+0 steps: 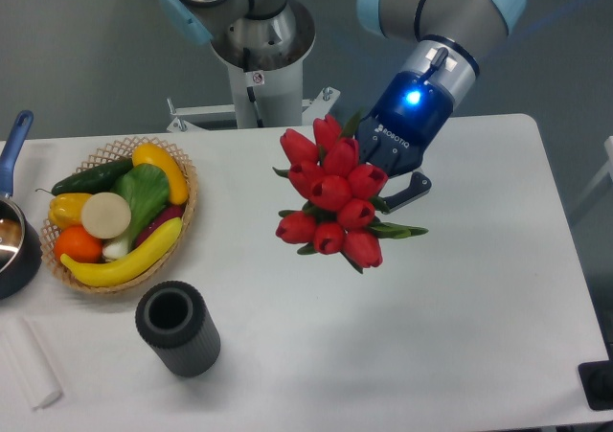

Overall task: Insert the flowers into the vase
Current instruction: 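Carry the tulips over the grey vase, stems pointing down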

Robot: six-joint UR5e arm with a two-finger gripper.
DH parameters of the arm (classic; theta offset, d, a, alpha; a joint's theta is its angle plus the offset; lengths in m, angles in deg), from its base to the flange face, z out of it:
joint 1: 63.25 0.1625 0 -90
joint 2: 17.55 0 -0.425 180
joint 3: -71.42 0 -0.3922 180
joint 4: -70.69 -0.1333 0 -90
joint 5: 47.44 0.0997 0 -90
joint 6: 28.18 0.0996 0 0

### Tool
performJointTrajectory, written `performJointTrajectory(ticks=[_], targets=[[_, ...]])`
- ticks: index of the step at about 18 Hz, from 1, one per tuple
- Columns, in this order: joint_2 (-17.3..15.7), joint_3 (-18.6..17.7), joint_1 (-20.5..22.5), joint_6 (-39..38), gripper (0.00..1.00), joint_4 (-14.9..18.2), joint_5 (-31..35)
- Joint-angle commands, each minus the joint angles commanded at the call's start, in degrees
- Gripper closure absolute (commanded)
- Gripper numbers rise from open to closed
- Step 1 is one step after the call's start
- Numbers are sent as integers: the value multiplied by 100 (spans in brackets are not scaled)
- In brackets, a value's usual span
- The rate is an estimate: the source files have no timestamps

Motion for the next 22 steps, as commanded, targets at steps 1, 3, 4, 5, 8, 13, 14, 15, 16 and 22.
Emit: performJointTrajectory(ticks=[1,3,4,5,8,13,14,15,16,22], targets=[[17,-26,-9,9,79,-61,-202],[70,-27,-79,61,79,-97,-493],[96,-27,-123,131,79,-97,-581],[131,-27,-193,210,79,-97,-713],[254,0,-334,421,79,-97,-1257],[430,35,-702,667,78,-97,-1443],[457,44,-782,729,78,-97,-1530],[518,52,-843,782,78,-97,-1662],[545,35,-887,817,78,-97,-1767],[563,61,-1230,879,78,-97,-1892]])
